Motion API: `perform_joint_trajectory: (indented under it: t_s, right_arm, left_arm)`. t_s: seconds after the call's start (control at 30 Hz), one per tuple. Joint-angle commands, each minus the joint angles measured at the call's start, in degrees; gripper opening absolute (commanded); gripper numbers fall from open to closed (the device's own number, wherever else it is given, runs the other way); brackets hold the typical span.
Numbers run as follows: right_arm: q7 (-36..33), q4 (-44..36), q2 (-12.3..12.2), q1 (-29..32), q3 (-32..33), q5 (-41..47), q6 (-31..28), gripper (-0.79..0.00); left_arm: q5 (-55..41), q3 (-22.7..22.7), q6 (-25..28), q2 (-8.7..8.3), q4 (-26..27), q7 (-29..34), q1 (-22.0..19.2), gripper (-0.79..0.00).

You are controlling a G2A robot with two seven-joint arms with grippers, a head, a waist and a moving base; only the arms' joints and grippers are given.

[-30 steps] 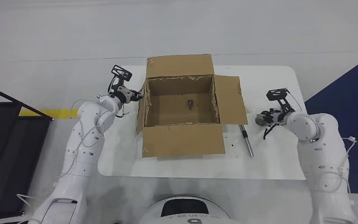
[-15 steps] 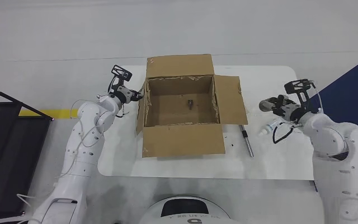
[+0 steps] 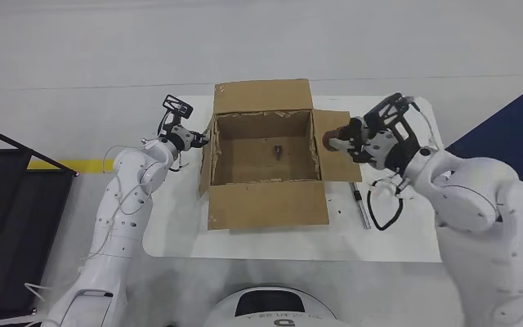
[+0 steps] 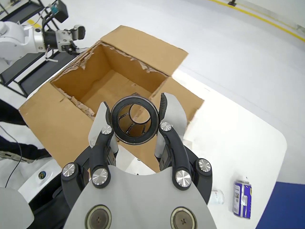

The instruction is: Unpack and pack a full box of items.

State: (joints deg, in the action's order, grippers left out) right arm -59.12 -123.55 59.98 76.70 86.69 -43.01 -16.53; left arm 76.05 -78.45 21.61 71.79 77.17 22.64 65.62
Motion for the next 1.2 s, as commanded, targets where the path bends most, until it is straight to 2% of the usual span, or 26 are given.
perform_joint_trajectory:
  t_s: [0.0, 0.17, 0.43, 0.7, 1.1, 1.17]
  right_arm:
    - [-1.8, 3.4, 0.5, -6.1, -8.6, -2.2, 1.3, -0.785]
    - [-2.4, 12.2, 2.7, -16.3, -24.2, -6.6, 5.2, -0.785]
    - [-2.7, 25.4, 6.0, -24.9, -38.2, -13.3, 10.0, -0.785]
    - [-2.8, 37.1, 9.0, -30.2, -45.0, -9.7, 9.6, -0.785]
    - [0.5, 47.9, 12.5, -33.5, -51.1, -13.9, 11.9, -0.785]
    - [0.5, 48.9, 12.9, -33.8, -51.5, -14.2, 12.3, -0.496]
  left_arm:
    - [0.0, 0.0, 0.0, 0.00, 0.0, 0.0, 0.0, 0.000]
    - [0.0, 0.0, 0.0, 0.00, 0.0, 0.0, 0.0, 0.000]
    - [0.0, 0.0, 0.0, 0.00, 0.0, 0.0, 0.0, 0.000]
    - [0.0, 0.0, 0.0, 0.00, 0.0, 0.0, 0.0, 0.000]
    - [0.0, 0.0, 0.0, 0.00, 0.0, 0.0, 0.0, 0.000]
    - [0.0, 0.0, 0.0, 0.00, 0.0, 0.0, 0.0, 0.000]
